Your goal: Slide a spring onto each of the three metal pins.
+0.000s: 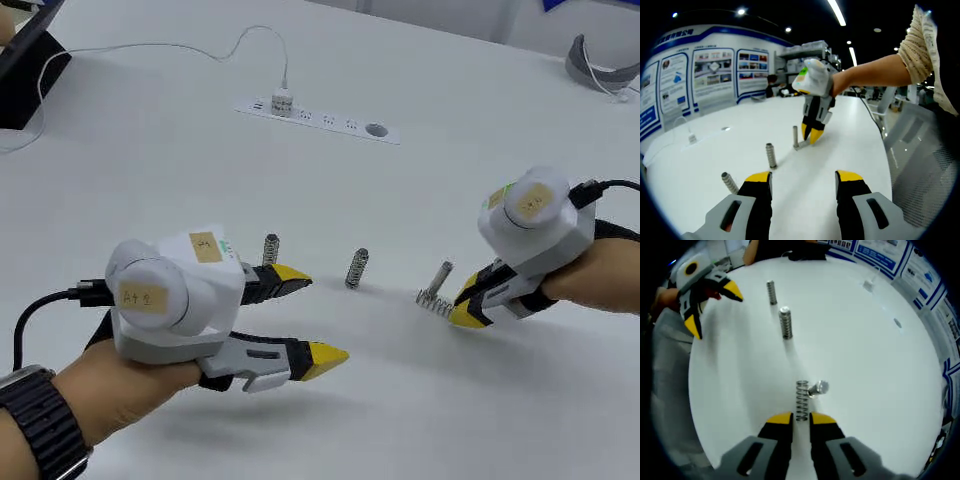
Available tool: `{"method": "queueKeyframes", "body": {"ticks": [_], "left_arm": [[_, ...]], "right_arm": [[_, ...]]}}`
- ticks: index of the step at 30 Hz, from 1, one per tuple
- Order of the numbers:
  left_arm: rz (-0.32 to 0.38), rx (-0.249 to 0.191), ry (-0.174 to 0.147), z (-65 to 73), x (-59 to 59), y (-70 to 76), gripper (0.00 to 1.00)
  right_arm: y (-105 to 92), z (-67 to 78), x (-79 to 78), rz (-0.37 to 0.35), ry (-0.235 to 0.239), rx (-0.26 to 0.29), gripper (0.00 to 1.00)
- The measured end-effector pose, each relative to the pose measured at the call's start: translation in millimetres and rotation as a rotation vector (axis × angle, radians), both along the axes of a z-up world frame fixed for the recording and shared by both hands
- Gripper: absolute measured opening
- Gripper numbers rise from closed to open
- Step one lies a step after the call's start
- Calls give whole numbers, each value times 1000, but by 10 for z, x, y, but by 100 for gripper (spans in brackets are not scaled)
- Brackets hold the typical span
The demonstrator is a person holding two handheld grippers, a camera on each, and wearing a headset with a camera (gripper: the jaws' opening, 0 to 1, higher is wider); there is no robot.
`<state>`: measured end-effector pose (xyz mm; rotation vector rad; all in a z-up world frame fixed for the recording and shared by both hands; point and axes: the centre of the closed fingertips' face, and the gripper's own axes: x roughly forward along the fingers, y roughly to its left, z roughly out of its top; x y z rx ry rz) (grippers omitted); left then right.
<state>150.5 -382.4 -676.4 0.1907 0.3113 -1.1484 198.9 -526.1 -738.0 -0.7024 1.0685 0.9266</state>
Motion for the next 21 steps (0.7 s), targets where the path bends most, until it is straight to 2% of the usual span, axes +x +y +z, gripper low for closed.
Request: {"method": "queueKeyframes", "body": {"ticks": [14,21], "left_arm": [[1,-4,9,-28,0,14,50],[-13,-10,4,-13,-10,-51,49]], "right_arm": [[35,-47,-12,-7,22,8,12],[33,-51,-17,-1,22,0,12]]}}
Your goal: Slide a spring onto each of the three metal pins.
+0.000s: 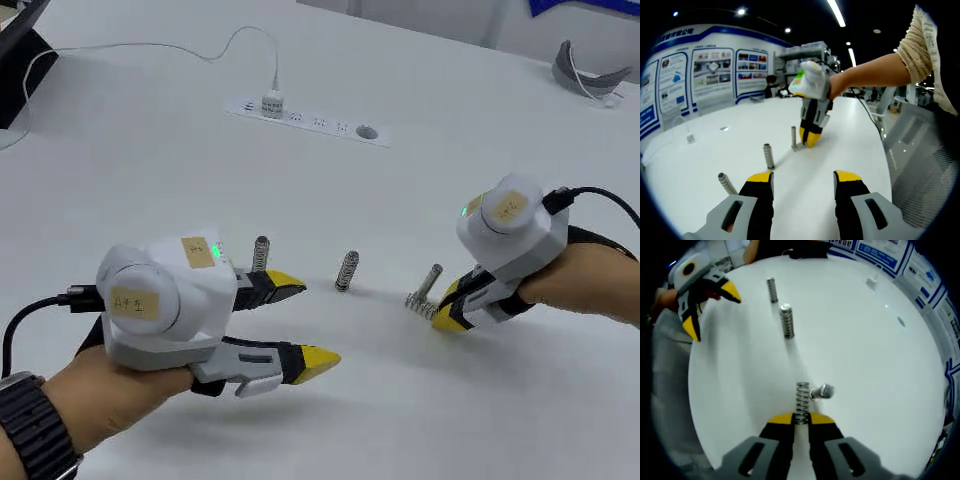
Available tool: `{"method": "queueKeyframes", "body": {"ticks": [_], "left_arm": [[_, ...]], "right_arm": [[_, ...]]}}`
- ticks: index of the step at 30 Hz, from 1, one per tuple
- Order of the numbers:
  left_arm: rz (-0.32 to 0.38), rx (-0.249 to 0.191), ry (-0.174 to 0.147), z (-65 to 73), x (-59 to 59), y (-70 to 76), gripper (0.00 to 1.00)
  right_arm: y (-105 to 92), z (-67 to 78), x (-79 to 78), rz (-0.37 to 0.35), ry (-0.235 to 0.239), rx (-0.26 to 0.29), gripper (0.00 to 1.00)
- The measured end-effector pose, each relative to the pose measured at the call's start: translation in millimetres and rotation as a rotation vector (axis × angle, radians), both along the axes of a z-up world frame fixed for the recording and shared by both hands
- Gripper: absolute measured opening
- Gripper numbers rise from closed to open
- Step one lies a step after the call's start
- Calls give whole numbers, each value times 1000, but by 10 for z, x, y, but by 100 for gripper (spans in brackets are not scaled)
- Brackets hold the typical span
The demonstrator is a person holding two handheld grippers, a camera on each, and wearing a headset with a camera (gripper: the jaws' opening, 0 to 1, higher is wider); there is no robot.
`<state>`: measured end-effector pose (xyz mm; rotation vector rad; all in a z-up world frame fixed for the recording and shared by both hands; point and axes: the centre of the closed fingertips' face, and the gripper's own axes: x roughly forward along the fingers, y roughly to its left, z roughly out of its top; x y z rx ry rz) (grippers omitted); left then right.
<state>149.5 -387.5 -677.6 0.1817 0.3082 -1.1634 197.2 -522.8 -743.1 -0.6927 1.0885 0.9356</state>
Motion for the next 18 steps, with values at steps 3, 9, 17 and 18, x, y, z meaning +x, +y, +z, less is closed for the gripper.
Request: {"method": "queueKeyframes", "body": {"ticks": [3,9,17,18], "left_arm": [[-3,-4,-2,10,-6,-14,49],[0,3,-4,-4,-15,13,48],[6,8,-8,-5,-6,46,46],[6,9,-8,-7,-5,50,46]], "right_arm": [[-9,-4,11,-16,2,4,12],[-20,-5,18,-57,-11,11,12],[15,0,-80,-47,-8,2,12],[23,0,-106,-41,-5,-1,12]]}}
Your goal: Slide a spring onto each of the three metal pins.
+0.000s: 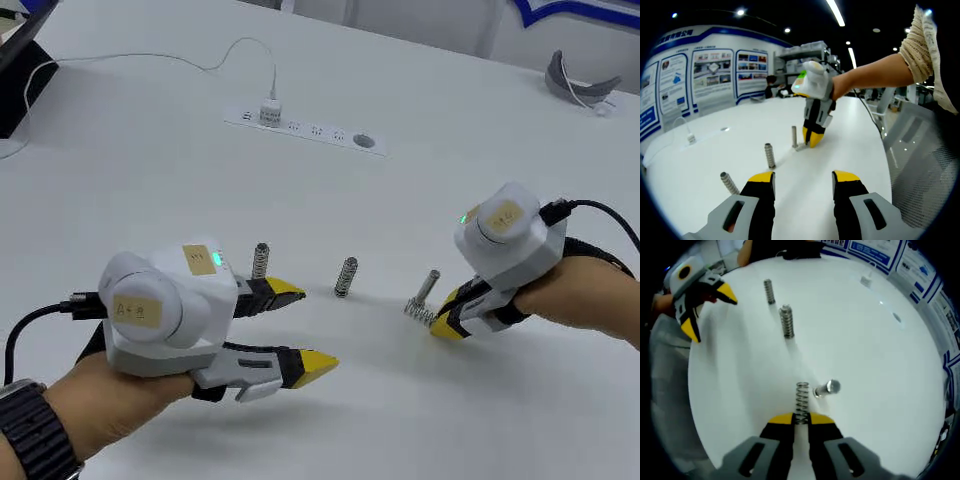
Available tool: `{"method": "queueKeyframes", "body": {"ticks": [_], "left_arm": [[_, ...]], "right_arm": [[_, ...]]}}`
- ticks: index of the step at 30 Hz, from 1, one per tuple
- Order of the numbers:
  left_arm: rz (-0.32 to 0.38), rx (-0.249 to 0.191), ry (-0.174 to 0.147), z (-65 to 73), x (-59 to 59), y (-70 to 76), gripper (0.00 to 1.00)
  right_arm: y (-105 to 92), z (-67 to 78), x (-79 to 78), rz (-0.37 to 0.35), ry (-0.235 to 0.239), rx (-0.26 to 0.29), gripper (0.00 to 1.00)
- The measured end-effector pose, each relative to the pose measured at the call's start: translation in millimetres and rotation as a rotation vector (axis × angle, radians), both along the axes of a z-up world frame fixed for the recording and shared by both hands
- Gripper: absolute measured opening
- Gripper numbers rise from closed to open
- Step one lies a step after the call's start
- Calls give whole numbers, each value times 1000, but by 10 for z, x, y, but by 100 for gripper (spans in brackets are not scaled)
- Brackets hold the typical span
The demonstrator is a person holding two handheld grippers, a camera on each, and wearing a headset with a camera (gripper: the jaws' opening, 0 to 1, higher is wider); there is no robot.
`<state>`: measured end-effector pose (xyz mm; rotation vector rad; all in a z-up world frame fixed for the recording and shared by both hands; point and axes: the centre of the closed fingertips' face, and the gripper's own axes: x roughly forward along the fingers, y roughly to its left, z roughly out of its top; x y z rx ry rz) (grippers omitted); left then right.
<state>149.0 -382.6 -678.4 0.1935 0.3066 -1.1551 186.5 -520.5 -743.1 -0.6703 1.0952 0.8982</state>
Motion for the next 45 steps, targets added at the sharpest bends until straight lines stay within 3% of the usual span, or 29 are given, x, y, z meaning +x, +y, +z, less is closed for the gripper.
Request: {"method": "queueKeyframes", "body": {"ticks": [6,11,21,29,37,45], "left_arm": [[1,2,3,-21,-9,6,45],[-12,10,6,-47,-27,-20,42],[-43,7,2,-31,-58,-103,40],[-82,5,-4,-13,-118,-158,34],[-132,12,-17,-1,-205,-229,24],[-151,24,-46,0,-226,-245,13]], "right_arm": [[61,45,-113,35,15,1,12],[194,172,-183,83,12,13,12],[651,440,-380,293,-14,19,12],[926,536,-540,438,-9,5,12],[1039,557,-610,516,-2,-20,12],[1033,579,-658,544,10,-40,12]]}}
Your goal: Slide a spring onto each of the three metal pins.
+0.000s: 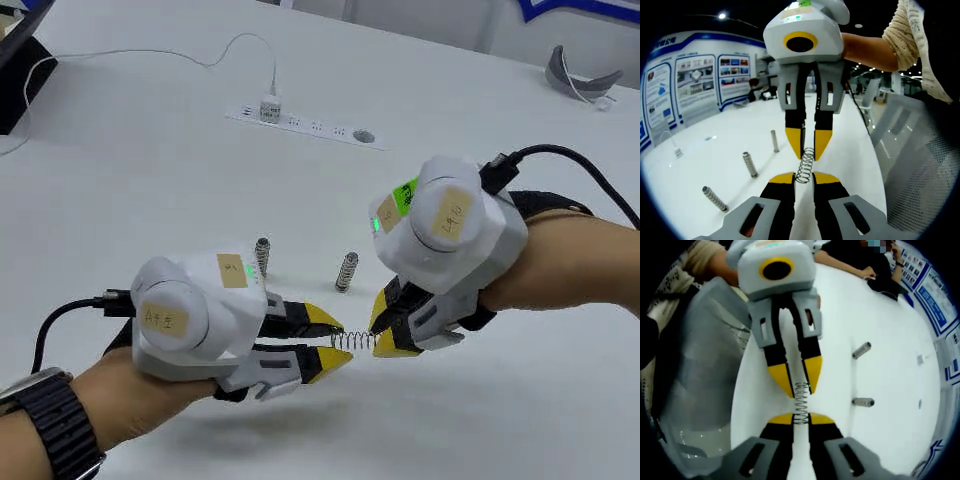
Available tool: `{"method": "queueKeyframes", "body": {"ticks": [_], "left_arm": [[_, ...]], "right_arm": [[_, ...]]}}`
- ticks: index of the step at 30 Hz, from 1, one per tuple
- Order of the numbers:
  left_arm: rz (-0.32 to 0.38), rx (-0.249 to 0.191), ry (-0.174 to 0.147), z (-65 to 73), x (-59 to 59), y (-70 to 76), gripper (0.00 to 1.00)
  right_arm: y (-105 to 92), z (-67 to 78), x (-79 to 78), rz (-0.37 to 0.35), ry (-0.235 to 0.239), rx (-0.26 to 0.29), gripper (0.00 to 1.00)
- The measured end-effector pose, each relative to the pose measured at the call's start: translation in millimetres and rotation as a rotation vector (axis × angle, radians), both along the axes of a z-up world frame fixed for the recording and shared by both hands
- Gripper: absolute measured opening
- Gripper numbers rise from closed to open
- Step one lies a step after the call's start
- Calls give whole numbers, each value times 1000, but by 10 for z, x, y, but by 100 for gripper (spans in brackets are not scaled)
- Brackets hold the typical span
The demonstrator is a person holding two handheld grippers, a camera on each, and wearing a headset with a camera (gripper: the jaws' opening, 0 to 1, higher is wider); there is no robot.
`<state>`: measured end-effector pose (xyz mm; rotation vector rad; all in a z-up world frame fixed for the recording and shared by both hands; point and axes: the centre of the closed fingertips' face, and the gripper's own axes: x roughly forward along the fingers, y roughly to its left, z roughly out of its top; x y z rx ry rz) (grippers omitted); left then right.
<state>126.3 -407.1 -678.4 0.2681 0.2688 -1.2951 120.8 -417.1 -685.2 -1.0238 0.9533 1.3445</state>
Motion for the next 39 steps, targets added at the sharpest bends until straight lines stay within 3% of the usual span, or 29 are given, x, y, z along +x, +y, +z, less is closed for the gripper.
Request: {"method": "queueKeyframes", "body": {"ticks": [9,22,30,33,39], "left_arm": [[-12,6,-5,-10,-17,-1,12],[-16,5,-8,-6,-41,-4,11],[-6,-3,-8,9,-31,19,11],[3,-7,-6,6,-13,31,11],[13,-15,-6,31,-2,51,11]], "right_arm": [[106,223,-24,2,2,54,12],[316,370,-51,18,-18,114,12],[365,383,-40,19,-23,122,13],[364,379,-47,5,-11,127,18],[337,379,19,-28,-28,132,16]]}}
